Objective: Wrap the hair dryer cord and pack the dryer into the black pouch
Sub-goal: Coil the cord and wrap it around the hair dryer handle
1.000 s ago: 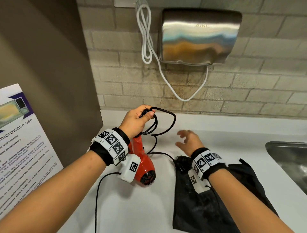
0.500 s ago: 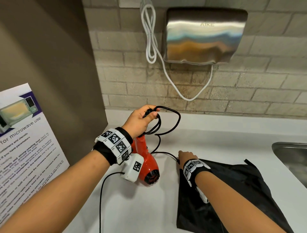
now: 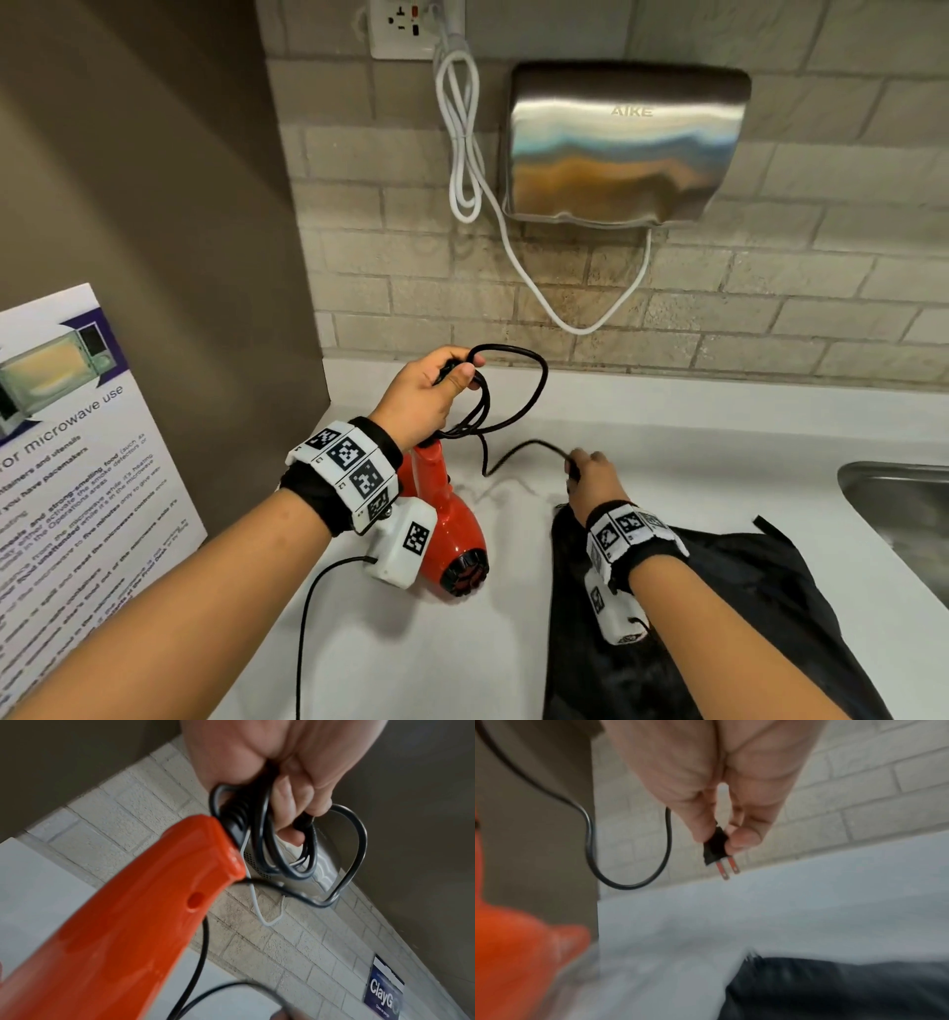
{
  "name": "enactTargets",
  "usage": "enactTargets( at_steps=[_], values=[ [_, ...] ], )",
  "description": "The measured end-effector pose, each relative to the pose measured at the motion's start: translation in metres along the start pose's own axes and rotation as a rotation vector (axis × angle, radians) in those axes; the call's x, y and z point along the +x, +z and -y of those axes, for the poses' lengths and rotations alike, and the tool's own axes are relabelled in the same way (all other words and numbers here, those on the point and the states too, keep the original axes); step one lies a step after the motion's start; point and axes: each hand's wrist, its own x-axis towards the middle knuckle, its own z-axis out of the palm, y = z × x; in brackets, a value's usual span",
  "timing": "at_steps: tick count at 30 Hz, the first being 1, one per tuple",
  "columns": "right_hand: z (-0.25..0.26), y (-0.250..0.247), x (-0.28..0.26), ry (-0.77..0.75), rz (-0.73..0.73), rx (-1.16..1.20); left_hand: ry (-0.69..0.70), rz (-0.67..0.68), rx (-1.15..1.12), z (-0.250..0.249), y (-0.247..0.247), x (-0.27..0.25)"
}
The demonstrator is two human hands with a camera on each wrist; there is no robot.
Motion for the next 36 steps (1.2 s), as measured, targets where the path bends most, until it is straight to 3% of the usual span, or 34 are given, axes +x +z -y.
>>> enactTargets(
  at_steps=[3,9,11,15,18,21,23,26,30,36],
  values=[
    [0.021,-0.022,0.0,-0.124,-0.235,0.254,-0.01,-0.012,-0.039,0.0,-0.001,0.0],
    [0.051,-0.066,-0.013,-0.453,-0.563,0.432,-0.028,-0.057,-0.103,0.004,-0.007,0.0],
    [0.056,-0.078,-0.02,-0.604,-0.544,0.448,-0.036,-0.079,-0.123,0.005,-0.01,0.001],
    [0.073,-0.082,-0.034,-0.853,-0.259,0.41,-0.041,-0.065,-0.132,0.005,-0.01,0.003],
    [0.086,-0.072,-0.035,-0.837,-0.151,0.504,-0.048,-0.049,-0.143,0.004,-0.008,0.004],
    [0.088,-0.067,-0.029,-0.678,-0.043,0.846,-0.063,-0.062,-0.172,0.003,-0.01,0.005],
    [0.085,-0.065,-0.024,-0.58,-0.108,1.039,-0.065,-0.066,-0.174,0.003,-0.013,0.005],
    [0.08,-0.059,-0.014,-0.433,-0.253,1.08,-0.063,-0.043,-0.171,0.002,-0.016,0.002],
    [0.089,-0.05,-0.021,-0.512,-0.114,0.956,-0.067,-0.015,-0.179,0.002,-0.011,0.002],
    [0.097,-0.05,-0.028,-0.576,-0.028,1.092,-0.076,-0.021,-0.209,0.002,-0.009,0.004]
  ],
)
